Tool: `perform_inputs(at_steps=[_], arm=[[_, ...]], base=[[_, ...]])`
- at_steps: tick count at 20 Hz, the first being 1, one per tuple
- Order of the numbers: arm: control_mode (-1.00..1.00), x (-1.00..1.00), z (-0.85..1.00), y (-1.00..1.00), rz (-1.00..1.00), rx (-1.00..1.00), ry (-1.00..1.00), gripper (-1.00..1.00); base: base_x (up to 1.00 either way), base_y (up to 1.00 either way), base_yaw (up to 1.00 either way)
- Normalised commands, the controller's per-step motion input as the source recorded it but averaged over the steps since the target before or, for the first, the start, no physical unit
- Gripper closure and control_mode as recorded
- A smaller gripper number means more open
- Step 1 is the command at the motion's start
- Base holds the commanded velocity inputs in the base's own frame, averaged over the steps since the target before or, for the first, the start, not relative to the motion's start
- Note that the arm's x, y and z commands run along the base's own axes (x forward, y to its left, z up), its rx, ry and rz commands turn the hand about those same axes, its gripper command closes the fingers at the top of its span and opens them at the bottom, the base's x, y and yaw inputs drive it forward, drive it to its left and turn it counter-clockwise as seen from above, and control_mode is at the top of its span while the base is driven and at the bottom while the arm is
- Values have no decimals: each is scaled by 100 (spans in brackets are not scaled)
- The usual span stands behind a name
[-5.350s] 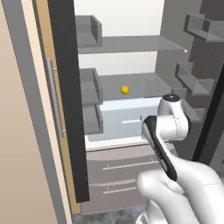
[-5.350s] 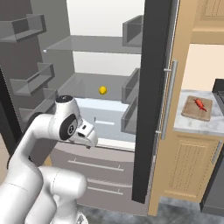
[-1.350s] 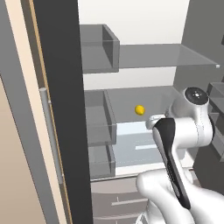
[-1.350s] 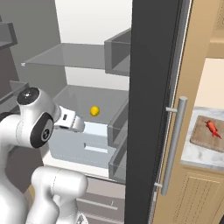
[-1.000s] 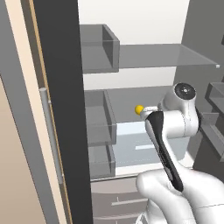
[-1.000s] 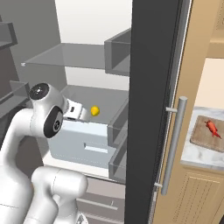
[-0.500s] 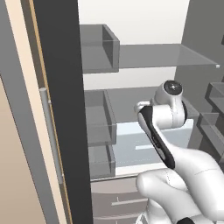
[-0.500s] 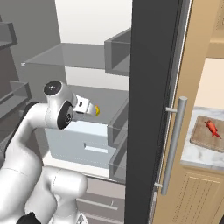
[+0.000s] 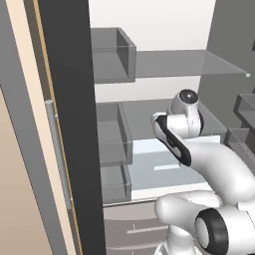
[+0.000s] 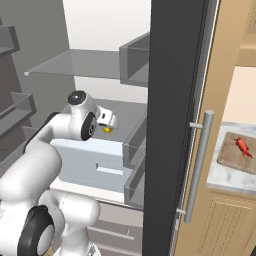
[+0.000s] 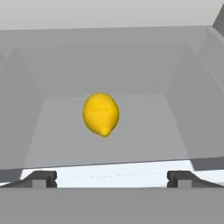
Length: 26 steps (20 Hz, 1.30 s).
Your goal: Retrieve a lemon from the fridge and place it on the cutting board with the fish.
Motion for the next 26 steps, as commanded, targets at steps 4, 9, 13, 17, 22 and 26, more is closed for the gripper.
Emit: perform_inputs(at_steps=[4, 9, 13, 17, 22, 26], arm=[[-100, 60, -31, 0, 0, 0, 0, -100], [-100, 29, -19, 1, 1, 1, 0, -100], [-100, 49, -14, 0, 0, 0, 0, -100], [-100, 41, -19, 0, 1, 0, 0, -100], [-100, 30, -23, 0, 0, 0, 5, -100], [-100, 27, -29, 1, 0, 0, 9, -100]], base=[[0, 0, 0], [0, 0, 0], [0, 0, 0], [0, 0, 0], [0, 0, 0], [0, 0, 0]])
